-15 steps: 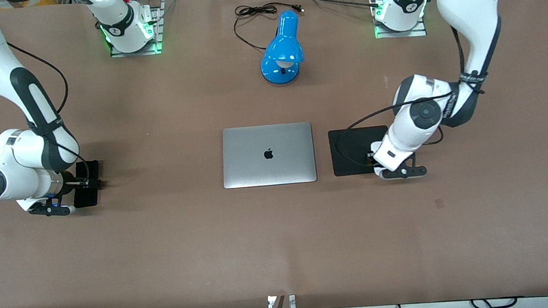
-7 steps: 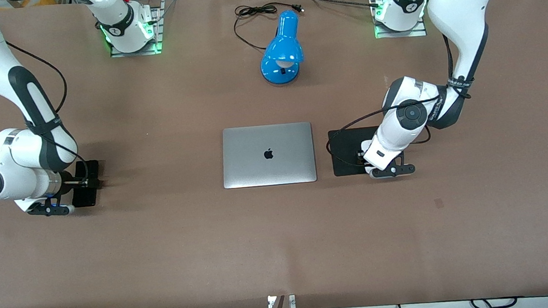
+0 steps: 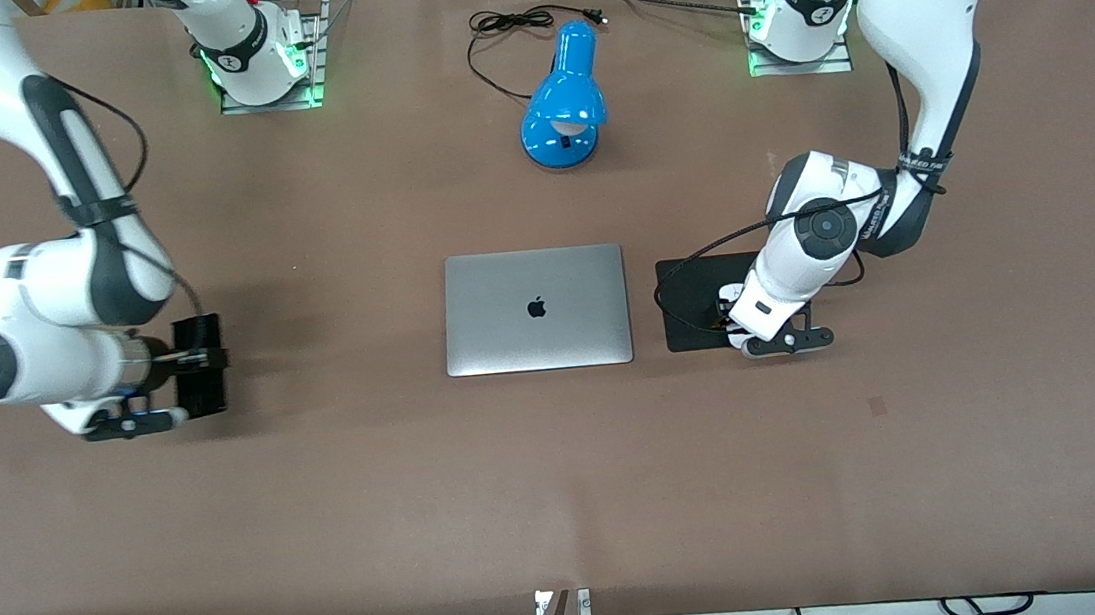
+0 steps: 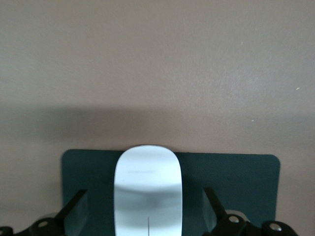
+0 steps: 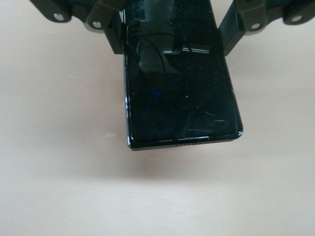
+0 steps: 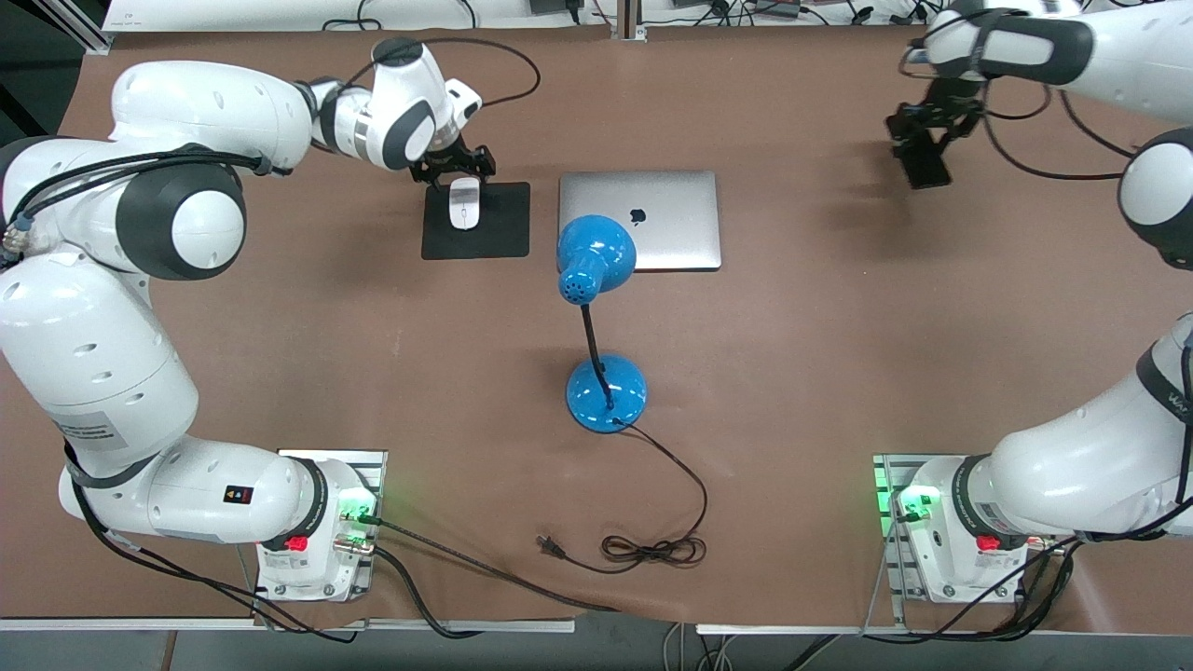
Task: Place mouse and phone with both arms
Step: 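Lower the mouse onto the black pad while the right gripper carries the phone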
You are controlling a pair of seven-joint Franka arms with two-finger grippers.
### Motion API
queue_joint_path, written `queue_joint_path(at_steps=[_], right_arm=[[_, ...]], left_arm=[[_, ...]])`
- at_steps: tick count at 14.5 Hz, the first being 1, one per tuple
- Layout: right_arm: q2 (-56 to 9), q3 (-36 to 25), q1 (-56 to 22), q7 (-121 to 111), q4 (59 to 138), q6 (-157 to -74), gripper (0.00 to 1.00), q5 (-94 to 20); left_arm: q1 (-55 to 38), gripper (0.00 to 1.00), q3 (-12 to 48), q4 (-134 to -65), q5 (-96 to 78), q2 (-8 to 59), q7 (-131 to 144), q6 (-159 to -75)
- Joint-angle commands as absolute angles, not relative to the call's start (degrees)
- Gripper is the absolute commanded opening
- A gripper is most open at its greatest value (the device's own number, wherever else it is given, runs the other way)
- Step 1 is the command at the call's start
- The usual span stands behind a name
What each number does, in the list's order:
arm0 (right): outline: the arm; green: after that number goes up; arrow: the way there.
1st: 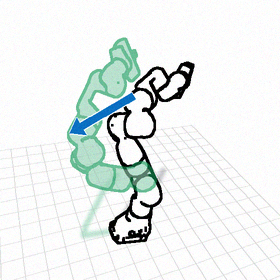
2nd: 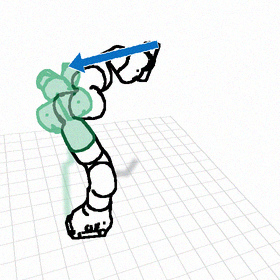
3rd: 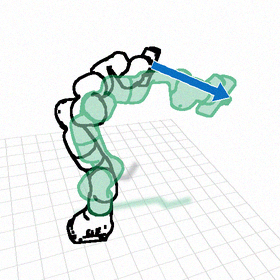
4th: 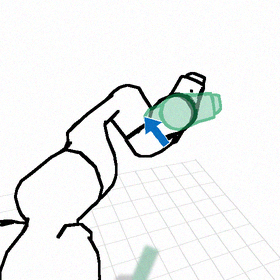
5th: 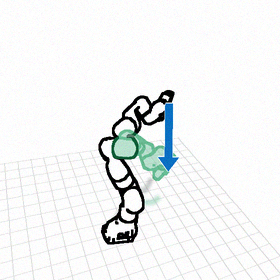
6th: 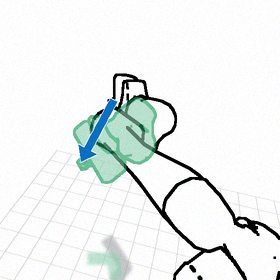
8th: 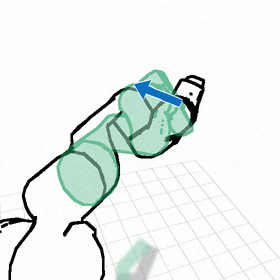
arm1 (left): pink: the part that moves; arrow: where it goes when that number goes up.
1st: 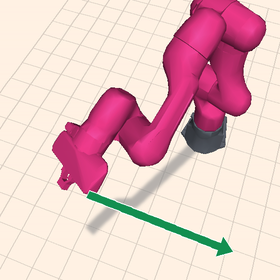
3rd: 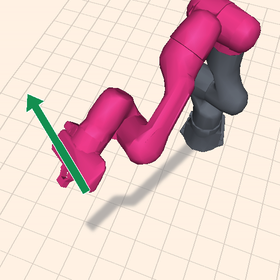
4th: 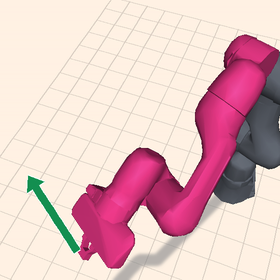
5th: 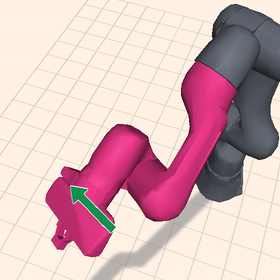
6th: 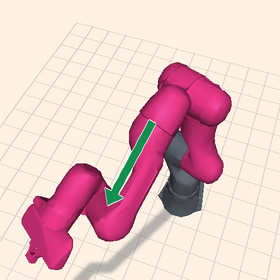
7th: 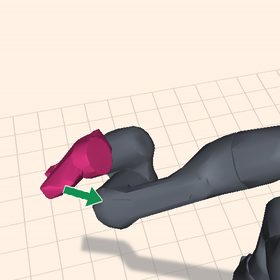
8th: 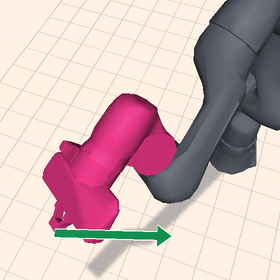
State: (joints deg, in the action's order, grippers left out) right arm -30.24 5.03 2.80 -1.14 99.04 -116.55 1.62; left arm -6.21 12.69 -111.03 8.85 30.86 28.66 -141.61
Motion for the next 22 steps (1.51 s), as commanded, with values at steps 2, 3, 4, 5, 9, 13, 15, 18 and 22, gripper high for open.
queue_joint_path(at_steps=[2, 3, 4, 5, 9, 13, 15, 18, 22], right_arm=[[-31.72, 4.75, -4.46, 6.65, 98.88, -116.45, 0.21, 0.97], [-31.9, 4.75, -6.48, 9.81, 98.88, -116.63, 0.21, 0.88], [-32.08, 4.75, -8.33, 11.76, 98.88, -116.72, 0.21, 0.53], [-32.17, 4.75, -10.0, 13.6, 98.96, -116.72, 0.21, -0.08], [-33.22, 4.75, -15.45, 22.13, 101.06, -120.91, 0.21, -3.43], [-33.31, 4.75, -18.72, 29.5, 105.73, -128.84, 0.21, -3.43], [-33.49, 4.75, -19.86, 31.11, 105.73, -129.28, 0.21, -3.43], [-34.45, 4.75, -20.21, 31.03, 105.91, -130.86, 0.21, -3.43], [-34.89, 4.75, -21.09, 30.5, 106.26, -132.01, 0.21, -3.34]], left_arm=[[-5.63, 1.0, 12.22, -104.18, 10.11, 25.93, 25.77, -127.39], [-5.45, 1.0, 11.87, -100.67, 10.02, 25.67, 22.53, -122.92], [-4.58, 1.0, 11.78, -97.59, 10.02, 25.58, 19.98, -119.04], [-3.53, 1.0, 11.78, -94.95, 10.11, 25.66, 17.95, -115.7], [0.95, 1.0, 11.86, -83.62, 10.02, 24.88, 3.99, -102.61], [1.76, 1.0, 12.13, -70.6, 9.32, 24.79, 0.0, -83.54], [1.85, 1.0, 12.39, -68.47, 9.14, 24.61, 0.17, -80.08], [1.06, 1.0, 12.04, -68.03, 9.49, 23.2, 5.96, -79.54], [-0.86, 1.0, 5.93, -70.99, 6.78, 19.18, 8.61, -84.18]])
